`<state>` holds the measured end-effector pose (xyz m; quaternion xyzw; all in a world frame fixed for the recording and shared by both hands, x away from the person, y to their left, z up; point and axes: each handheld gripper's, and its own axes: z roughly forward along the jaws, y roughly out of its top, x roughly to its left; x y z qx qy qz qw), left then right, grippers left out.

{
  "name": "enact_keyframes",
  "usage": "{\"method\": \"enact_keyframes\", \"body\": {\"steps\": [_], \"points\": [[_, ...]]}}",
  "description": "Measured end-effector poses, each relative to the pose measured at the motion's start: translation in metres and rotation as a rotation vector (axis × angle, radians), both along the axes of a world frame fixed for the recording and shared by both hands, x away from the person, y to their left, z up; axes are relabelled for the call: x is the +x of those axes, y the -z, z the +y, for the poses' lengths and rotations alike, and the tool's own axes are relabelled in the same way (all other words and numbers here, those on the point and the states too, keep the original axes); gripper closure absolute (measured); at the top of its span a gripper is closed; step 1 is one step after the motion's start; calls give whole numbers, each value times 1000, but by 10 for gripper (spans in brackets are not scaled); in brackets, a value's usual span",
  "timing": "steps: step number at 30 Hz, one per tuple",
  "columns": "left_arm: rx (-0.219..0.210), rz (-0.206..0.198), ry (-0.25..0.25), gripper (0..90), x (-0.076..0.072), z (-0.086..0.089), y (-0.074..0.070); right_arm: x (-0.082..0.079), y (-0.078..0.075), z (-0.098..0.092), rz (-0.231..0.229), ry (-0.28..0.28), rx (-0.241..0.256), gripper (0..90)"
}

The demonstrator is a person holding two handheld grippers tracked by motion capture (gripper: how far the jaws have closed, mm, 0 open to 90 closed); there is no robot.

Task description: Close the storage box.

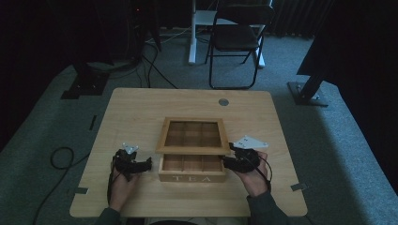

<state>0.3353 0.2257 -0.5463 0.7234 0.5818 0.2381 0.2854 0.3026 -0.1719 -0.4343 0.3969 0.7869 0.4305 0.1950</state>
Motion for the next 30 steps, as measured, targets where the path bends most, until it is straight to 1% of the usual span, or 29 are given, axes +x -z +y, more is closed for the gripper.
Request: {"method": "enact_keyframes", "body": {"steps": [17, 24, 30], "points": [[0, 0, 0, 35, 0, 0, 0, -1, 14, 3, 18, -18, -7, 450], [1, 1, 1, 35, 0, 0, 0, -3, 18, 4, 10, -20, -28, 450], [1, 1, 2, 35, 0, 0, 0, -5, 22, 4, 16, -22, -35, 456]]}}
